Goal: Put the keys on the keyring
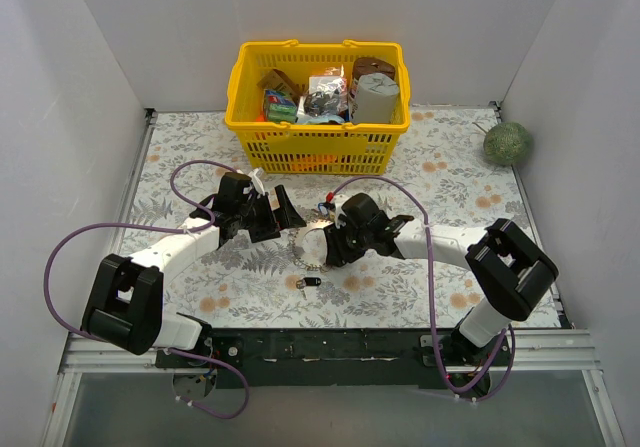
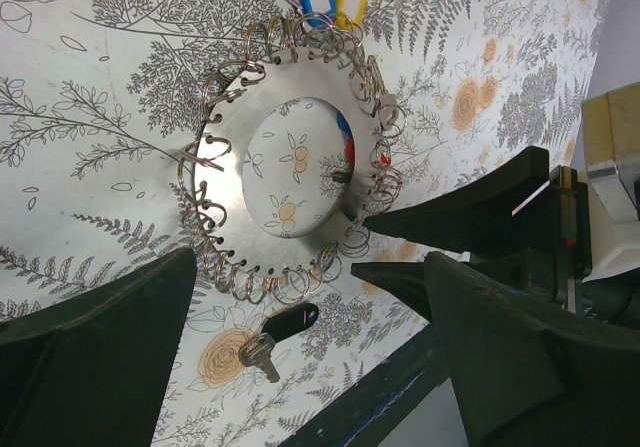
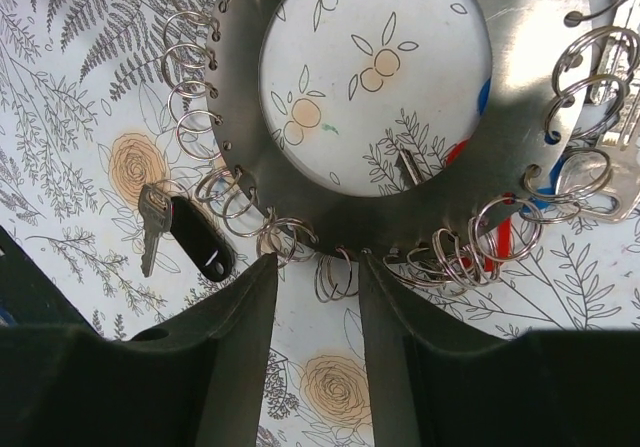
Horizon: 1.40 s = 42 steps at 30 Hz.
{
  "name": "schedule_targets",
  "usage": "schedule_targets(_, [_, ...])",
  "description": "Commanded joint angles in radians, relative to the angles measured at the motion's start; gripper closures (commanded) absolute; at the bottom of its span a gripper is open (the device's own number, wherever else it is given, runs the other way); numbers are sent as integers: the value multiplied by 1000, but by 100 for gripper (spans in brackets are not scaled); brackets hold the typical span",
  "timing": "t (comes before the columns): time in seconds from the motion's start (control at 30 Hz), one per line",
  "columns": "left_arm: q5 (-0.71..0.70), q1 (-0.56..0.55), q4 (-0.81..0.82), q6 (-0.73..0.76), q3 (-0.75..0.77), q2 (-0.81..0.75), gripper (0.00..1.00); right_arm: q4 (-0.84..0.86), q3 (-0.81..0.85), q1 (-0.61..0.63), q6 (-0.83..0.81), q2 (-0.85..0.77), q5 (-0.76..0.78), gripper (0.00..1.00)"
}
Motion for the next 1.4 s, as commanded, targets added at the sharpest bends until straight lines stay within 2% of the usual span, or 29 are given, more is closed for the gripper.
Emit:
schedule_targets(0.0, [9, 3, 16, -2, -13, -36, 2, 38, -19, -5, 15, 12, -19, 54])
schedule_targets(0.77, [23, 5, 23, 1, -4, -19, 2, 66, -84, -56, 66, -30, -85, 66])
schedule_targets(1.03, [29, 3, 23, 4, 1, -21, 2, 133, -102, -91, 110, -66, -177, 67])
schedule_targets(1.37, [38, 3, 29, 9, -2, -28, 2, 145, -105, -113, 135, -117, -209, 67])
